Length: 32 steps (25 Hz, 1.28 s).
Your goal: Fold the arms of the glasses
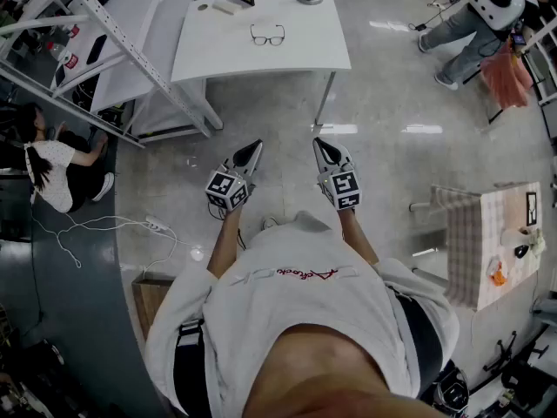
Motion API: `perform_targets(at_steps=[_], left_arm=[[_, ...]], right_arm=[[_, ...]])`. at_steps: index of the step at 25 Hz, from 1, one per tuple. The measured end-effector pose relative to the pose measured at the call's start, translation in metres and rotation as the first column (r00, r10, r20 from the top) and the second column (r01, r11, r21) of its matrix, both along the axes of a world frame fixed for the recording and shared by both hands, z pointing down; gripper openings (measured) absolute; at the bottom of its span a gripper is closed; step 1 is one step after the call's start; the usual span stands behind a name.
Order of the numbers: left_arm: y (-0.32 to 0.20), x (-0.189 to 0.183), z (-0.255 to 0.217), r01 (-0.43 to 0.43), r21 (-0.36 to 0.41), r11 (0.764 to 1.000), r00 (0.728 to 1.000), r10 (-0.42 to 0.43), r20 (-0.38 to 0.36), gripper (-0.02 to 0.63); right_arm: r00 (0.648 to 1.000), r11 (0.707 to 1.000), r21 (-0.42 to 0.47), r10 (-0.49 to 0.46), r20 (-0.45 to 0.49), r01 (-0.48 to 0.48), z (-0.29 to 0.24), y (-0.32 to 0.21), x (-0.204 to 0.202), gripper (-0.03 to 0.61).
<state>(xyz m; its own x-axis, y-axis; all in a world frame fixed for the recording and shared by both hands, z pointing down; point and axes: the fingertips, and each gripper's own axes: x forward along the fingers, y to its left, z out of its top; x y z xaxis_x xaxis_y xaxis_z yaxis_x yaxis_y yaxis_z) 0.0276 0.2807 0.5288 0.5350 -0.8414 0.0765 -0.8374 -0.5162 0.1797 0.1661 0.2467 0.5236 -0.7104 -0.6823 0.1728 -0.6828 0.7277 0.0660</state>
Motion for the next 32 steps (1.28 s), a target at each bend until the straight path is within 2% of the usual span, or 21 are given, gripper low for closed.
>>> perform_targets(at_steps=[8,19,32], left_arm=[[0.000,-0.002,0.003,0.011,-0.009,1.000,0.999,-0.012,-0.036,0.021],[-0.006,0.018,0.017,0.023,-0.037,0.999,0.998,-0.025,-0.058,0.021],[-0.021,0.040,0.002,0.046,-0.007,0.999,0.999,-0.046,-0.024,0.021]], right_arm=[[1.000,1.000,-0.004,0.000,-0.005,0.000,0.001,0.003,0.003,0.021],[0.999,0.999,0.002,-0.032,0.026,0.032,-0.001,-0.002,0.015,0.019],[0.993,0.996,0.016,-0.091,0.075,0.090,0.000,-0.015,0.029,0.017]])
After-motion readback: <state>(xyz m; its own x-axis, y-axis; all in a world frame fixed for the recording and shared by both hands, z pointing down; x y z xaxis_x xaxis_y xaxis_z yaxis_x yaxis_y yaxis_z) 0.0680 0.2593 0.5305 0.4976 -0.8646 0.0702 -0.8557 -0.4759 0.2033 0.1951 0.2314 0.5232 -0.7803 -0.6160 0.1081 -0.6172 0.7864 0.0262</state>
